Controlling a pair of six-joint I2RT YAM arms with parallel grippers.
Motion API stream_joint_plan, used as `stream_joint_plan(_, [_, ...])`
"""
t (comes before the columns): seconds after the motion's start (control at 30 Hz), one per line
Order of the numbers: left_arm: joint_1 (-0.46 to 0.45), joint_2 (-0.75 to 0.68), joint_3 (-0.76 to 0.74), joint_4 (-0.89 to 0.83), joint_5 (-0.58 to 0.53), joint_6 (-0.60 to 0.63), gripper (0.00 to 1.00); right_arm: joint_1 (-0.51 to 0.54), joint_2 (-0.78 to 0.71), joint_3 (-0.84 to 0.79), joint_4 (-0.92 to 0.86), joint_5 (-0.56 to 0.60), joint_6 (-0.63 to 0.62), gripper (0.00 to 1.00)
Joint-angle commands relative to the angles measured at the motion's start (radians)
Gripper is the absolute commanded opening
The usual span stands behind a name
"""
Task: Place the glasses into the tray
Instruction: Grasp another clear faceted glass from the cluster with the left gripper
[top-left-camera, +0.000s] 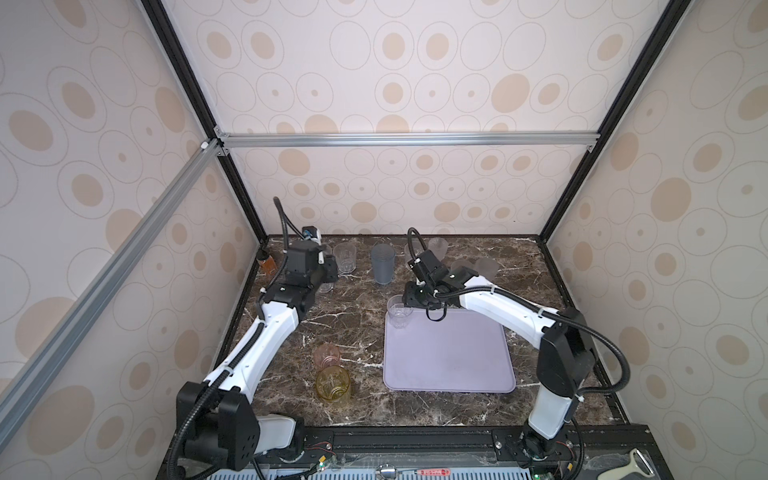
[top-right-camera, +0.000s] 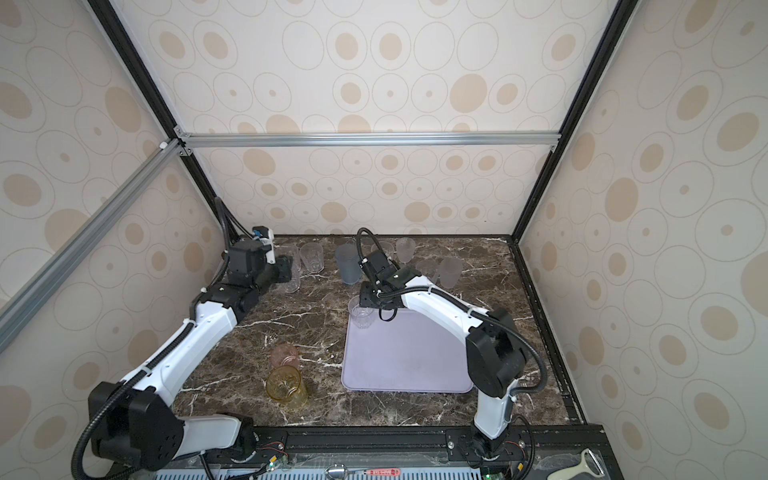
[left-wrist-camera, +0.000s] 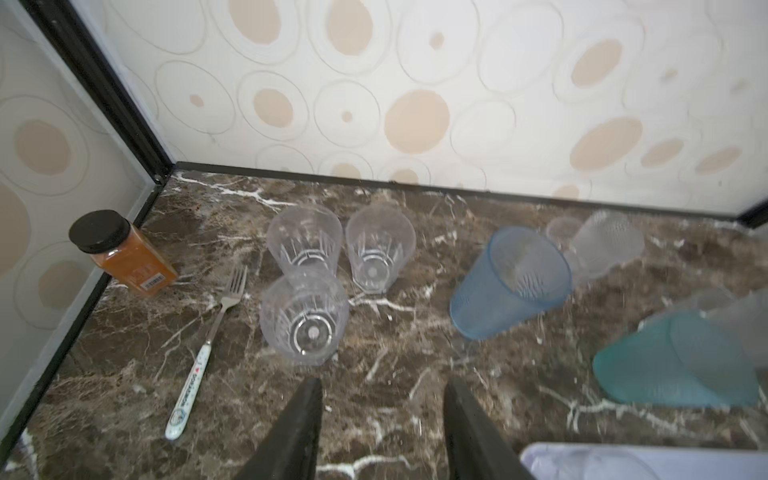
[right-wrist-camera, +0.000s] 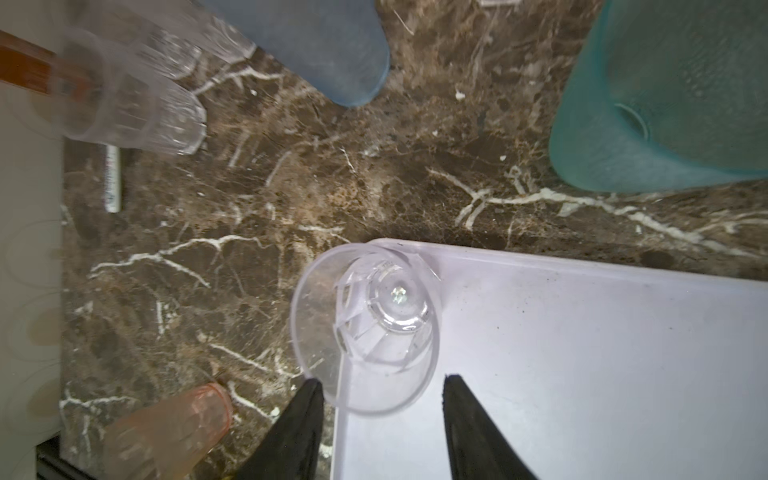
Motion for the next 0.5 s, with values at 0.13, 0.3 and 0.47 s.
stream_joint_plan(0.13, [0.199, 0.264, 0.175, -0.126, 0.263, 0.004, 0.42, 0.008, -0.086, -0.099, -0.005, 0.004, -0.003, 0.49])
stream_joint_plan(0.3, [0.216, 0.385, 0.246, -0.18, 0.156, 0.036, 0.43, 0.008, -0.089, -0.118, 0.0, 0.002, -0.009, 0.48])
stream_joint_plan(0.47, [0.218, 0.463, 0.282, -0.185, 0.158, 0.042, 0.41, 0.008, -0.087, -0.126, 0.004, 0.001, -0.013, 0.47])
